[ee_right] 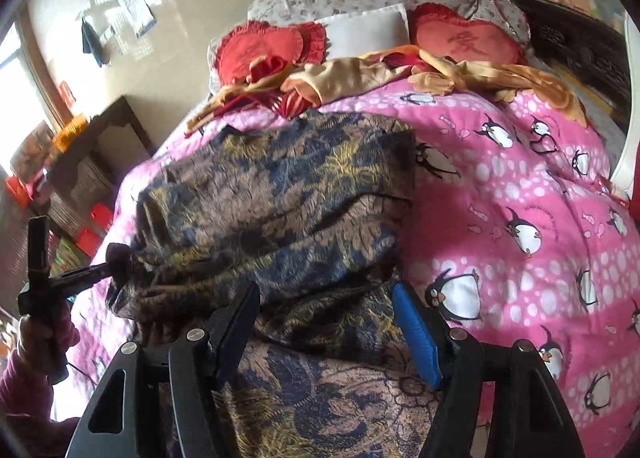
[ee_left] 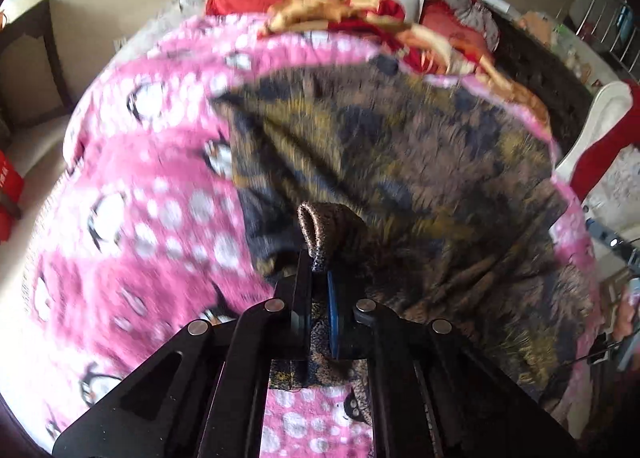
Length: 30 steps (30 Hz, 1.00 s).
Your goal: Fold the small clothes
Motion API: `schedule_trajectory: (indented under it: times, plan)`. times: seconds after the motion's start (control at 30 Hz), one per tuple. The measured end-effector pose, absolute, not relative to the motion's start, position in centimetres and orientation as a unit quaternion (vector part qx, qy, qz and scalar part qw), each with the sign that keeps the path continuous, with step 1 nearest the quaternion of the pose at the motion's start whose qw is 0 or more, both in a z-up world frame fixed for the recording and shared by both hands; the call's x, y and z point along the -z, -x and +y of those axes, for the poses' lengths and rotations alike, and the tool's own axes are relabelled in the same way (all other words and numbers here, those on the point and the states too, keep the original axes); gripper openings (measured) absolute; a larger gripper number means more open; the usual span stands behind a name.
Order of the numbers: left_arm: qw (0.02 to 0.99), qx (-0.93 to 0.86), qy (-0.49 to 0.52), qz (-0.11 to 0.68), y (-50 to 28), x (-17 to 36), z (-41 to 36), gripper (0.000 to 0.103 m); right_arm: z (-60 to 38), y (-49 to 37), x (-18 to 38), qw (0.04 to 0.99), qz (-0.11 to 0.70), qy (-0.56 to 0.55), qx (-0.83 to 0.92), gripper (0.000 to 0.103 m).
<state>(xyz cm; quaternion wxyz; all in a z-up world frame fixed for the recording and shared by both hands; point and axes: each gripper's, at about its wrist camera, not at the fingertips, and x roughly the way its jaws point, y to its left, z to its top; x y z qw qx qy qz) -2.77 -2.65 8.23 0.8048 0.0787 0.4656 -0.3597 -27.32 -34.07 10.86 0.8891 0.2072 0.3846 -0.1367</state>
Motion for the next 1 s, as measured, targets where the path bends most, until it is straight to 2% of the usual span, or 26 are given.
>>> schedule_trajectory:
  times: [0.3, 0.43, 0.57, 0.63, 0.73, 0.87, 1.0]
  plan:
    - [0.843, 0.368, -0.027, 0.392, -0.2, -18.1, -1.6, 0.004, -34.5, 24.4, -12.7, 0.905, 0.369, -0.156, 0.141, 0.066]
    - [0.855, 0.368, -0.011, 0.365, -0.8, -21.4, -1.4, 0.004, -35.8, 21.9, -13.5, 0.909, 0.357, -0.170, 0.129, 0.066]
    - [0.860, 0.342, -0.028, 0.378, -1.5, -20.6, -1.9, 0.004, -35.5, 19.0, -11.2, 0.900, 0.384, -0.182, 0.101, 0.061]
    - [0.856, 0.328, -0.029, 0.399, -2.0, -19.2, -2.0, 0.004, -35.1, 17.4, -7.8, 0.877, 0.437, -0.176, 0.092, 0.060]
    - [0.848, 0.313, -0.024, 0.426, -2.6, -17.0, -1.5, 0.004, -34.6, 17.4, -3.9, 0.845, 0.503, -0.153, 0.095, 0.053]
    - [0.847, 0.308, -0.026, 0.433, -2.9, -16.1, -1.0, 0.004, -35.0, 19.6, -6.6, 0.855, 0.489, -0.158, 0.065, 0.053]
    - [0.846, 0.310, -0.018, 0.434, -3.3, -16.1, -1.3, 0.004, -35.6, 20.9, -9.4, 0.881, 0.450, -0.115, 0.091, 0.053]
